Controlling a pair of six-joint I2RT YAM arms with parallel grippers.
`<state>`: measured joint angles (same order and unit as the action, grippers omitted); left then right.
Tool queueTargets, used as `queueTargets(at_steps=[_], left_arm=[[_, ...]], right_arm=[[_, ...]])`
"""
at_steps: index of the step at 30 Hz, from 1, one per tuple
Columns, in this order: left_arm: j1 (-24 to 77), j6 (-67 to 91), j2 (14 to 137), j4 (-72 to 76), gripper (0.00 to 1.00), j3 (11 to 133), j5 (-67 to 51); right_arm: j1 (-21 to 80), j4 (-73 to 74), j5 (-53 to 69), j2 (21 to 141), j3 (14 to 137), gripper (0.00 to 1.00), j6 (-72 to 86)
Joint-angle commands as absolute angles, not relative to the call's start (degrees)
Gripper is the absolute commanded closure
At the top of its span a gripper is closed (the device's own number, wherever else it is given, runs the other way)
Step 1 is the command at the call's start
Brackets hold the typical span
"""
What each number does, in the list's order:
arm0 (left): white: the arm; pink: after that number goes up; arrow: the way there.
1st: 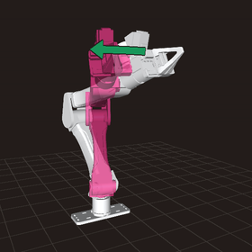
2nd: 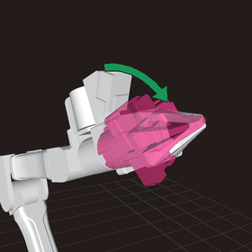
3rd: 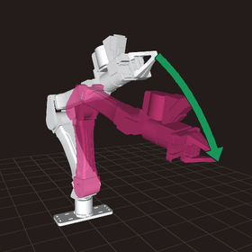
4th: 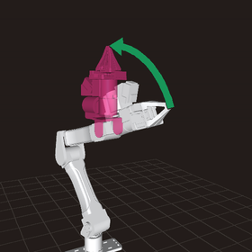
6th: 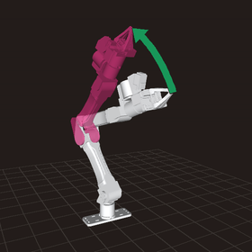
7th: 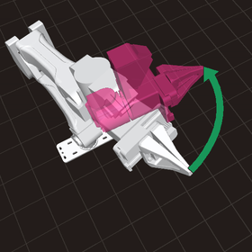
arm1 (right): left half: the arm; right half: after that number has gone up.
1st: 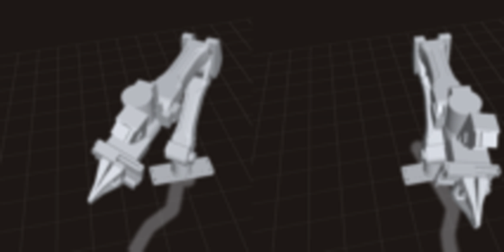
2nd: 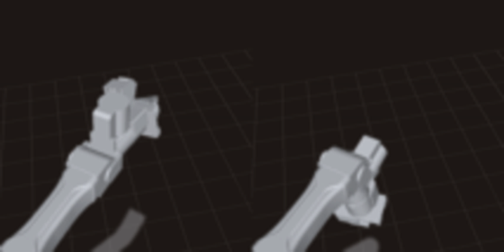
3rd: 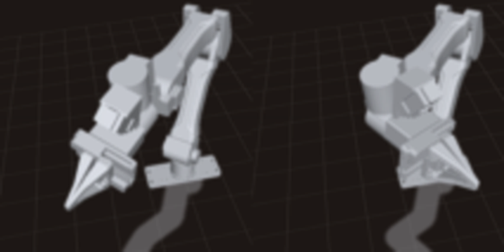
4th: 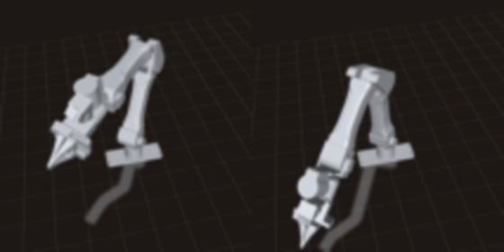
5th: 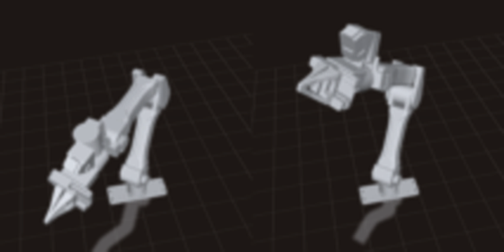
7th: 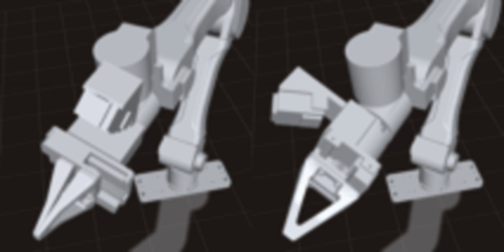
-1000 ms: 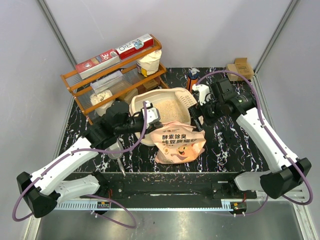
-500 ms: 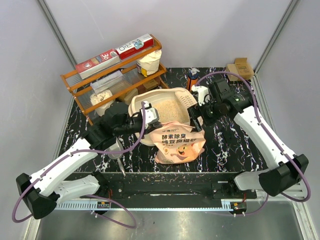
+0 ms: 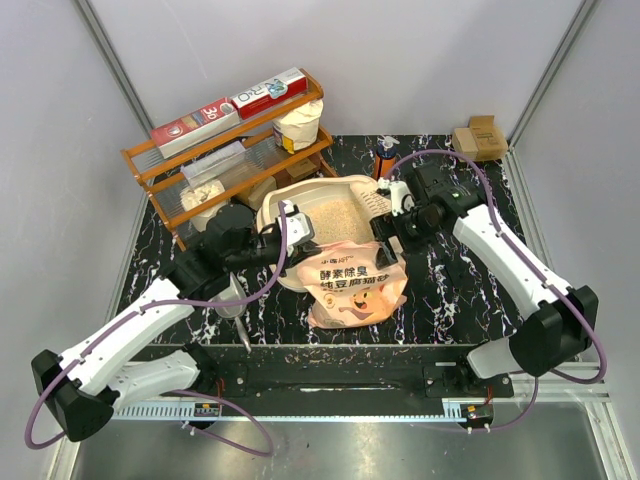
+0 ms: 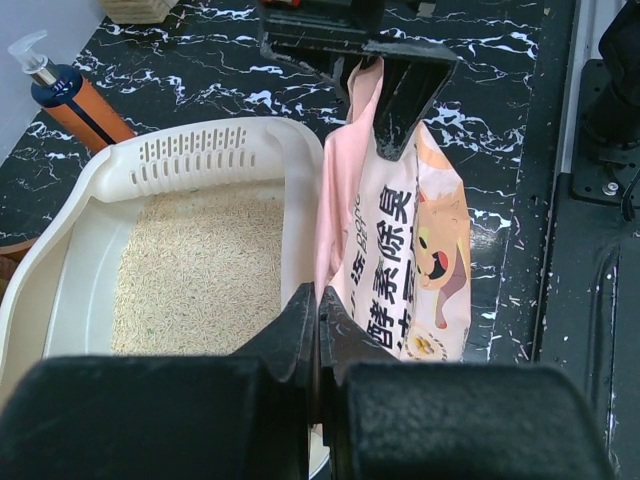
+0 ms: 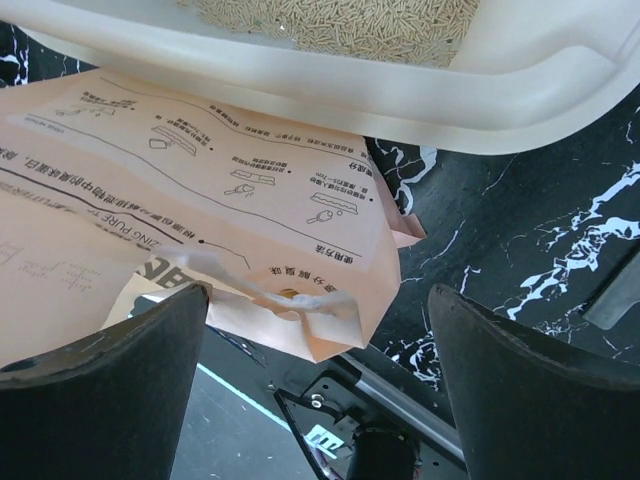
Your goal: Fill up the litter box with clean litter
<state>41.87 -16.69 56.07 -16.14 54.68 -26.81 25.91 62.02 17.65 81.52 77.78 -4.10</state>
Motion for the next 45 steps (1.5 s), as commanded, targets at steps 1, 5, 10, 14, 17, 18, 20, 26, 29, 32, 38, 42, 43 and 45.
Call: queueTargets(at_steps=[1, 5, 10, 14, 17, 18, 20, 26, 29, 32, 38, 42, 43, 45], left_arm=[[41.22, -15.56, 53.61, -8.97, 1.0, 54.85, -26.72], [41.22, -16.0, 53.44, -9.05, 1.0, 54.49, -26.54], [41.13, -16.35, 53.44, -9.14, 1.0, 54.49, -26.37], [41.13, -16.08, 53.52, -8.96, 1.0, 54.41, -26.1], [40.87, -15.82, 53.44, -8.88, 1.0, 54.58, -26.02], [40.78, -15.82, 53.44, -8.79, 1.0, 54.49, -25.93], [40.78, -15.73, 53.35, -8.79, 1.0, 54.58, -26.28], [40.78, -15.38, 53.53, -8.0, 1.0, 54.41, -25.93], [40.78, -15.29, 53.7, -7.56, 1.0, 54.58, -25.75], [40.78, -15.12, 54.05, -7.12, 1.0, 54.49, -25.84], [40.78, -14.76, 54.75, -6.5, 1.0, 55.37, -25.66], [40.78, -15.47, 54.93, -7.03, 1.0, 55.63, -25.58], [40.78, -15.64, 54.93, -7.21, 1.0, 55.63, -25.4], [40.78, -15.99, 54.76, -7.9, 1.0, 55.98, -25.4]], right_arm=[[25.84, 59.77, 18.72, 83.32, 80.15, 0.03, -0.35], [25.84, 60.64, 21.35, 84.11, 84.37, 0.06, -0.61], [25.66, 63.54, 20.57, 83.41, 87.71, 0.06, -2.99], [25.58, 63.81, 19.07, 82.62, 85.52, 0.07, -3.51], [25.66, 63.37, 19.34, 82.18, 83.68, 0.08, -3.69], [25.66, 63.2, 18.64, 82.09, 83.32, 0.08, -3.52], [25.58, 62.84, 17.67, 82.09, 82.27, 0.08, -3.43], [25.58, 63.27, 18.89, 83.23, 81.56, 0.07, -3.87], [26.36, 64.77, 21.09, 83.5, 81.56, 0.01, -3.52], [28.38, 65.56, 21.1, 83.06, 79.9, 0.0, -2.2], [28.74, 63.99, 10.55, 84.11, 74.62, 0.0, 3.95], [28.74, 63.19, 9.95, 85.87, 75.92, 0.0, 6.33], [28.65, 63.28, 7.93, 85.96, 76.89, 0.0, 5.98], [26.55, 64.68, 3.0, 86.13, 80.13, 0.0, 5.19]])
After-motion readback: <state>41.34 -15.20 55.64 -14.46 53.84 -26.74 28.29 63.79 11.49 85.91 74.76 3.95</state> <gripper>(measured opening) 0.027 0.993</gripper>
